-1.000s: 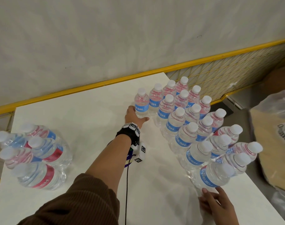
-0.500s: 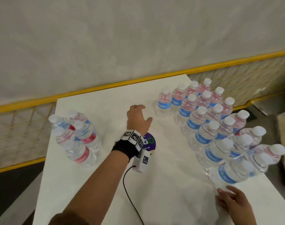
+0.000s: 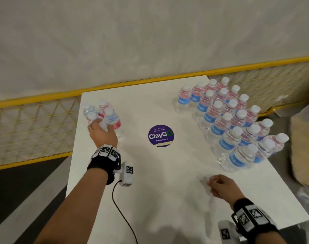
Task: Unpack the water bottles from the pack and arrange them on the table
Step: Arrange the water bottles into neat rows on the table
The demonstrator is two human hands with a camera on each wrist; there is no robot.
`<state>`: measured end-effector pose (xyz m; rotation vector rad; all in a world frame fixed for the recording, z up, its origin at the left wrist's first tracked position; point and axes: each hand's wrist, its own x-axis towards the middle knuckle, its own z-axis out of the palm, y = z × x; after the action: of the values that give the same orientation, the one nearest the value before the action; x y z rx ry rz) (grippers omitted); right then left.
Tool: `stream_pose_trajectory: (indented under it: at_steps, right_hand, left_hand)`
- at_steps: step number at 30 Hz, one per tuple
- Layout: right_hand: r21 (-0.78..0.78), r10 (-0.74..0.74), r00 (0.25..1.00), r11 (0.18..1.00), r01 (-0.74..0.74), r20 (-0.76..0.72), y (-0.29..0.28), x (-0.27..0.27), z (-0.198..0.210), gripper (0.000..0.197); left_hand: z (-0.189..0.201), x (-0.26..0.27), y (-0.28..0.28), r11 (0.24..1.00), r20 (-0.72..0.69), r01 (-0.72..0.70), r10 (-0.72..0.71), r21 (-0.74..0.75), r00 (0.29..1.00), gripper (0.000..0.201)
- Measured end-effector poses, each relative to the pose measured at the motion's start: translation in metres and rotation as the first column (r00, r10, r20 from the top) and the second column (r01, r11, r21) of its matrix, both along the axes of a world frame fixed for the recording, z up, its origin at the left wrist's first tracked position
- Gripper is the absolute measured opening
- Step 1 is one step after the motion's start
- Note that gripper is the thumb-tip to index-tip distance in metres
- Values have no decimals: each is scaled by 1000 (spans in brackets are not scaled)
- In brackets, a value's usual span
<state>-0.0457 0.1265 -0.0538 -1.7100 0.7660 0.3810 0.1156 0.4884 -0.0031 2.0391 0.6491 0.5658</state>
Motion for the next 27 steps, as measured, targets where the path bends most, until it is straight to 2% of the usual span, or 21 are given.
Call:
stream_pose_trajectory:
  at_steps: [3, 6, 8, 10, 13, 16, 17, 18, 19, 21, 23, 25, 27]
  right_hand:
    - [-99, 165, 984, 982, -158, 62, 30, 9, 12, 15]
    - [-186, 345, 928, 930, -317, 142, 70, 21, 25, 27]
    - [-239, 437, 877, 890, -389, 199, 100, 29, 36, 45]
    - [-319, 497, 831, 852, -414, 251, 124, 39, 44, 69]
    - [-340, 427, 828, 888, -309, 364, 136, 49, 45, 84]
    - [-294, 346, 843, 926, -236, 412, 129, 50, 46, 69]
    - [-306, 361, 838, 919, -247, 409, 126, 48, 44, 66]
    - [-315, 365, 837, 916, -247, 408, 123, 44, 41, 63]
    - [-315, 347, 849, 921, -229, 399, 119, 41, 37, 62]
    - [-284, 257, 895, 946, -156, 366, 111, 33, 26, 61]
    - [-246, 136, 932, 968, -53, 335, 102, 29, 17, 62]
    - [-224, 63, 943, 975, 12, 326, 92, 30, 12, 65]
    - [-229, 55, 947, 973, 20, 315, 83, 34, 11, 69]
  left_hand:
    - [6, -9, -1, 994, -41, 55, -59, -93, 997, 33]
    - [18, -28, -25, 967, -32, 179, -188, -183, 982, 31]
    - [27, -42, -51, 921, 8, 331, -336, -205, 942, 27]
    - [34, -50, -74, 843, 68, 455, -456, -287, 887, 22]
    - [47, -57, -94, 695, 105, 655, -658, -297, 745, 26]
    - [57, -56, -98, 496, 47, 810, -844, -313, 534, 37]
    - [59, -51, -94, 492, 29, 814, -850, -308, 525, 41]
    - [59, -42, -86, 549, 11, 799, -823, -247, 569, 45]
    - [60, -31, -75, 647, -5, 752, -758, -127, 652, 48]
    - [57, -6, -42, 826, 16, 548, -555, 130, 832, 50]
    - [55, 19, -7, 911, -7, 359, -365, 205, 931, 51]
    - [51, 38, 17, 936, -180, 302, -271, 182, 946, 52]
    - [47, 52, 32, 902, -356, 374, -283, 218, 891, 49]
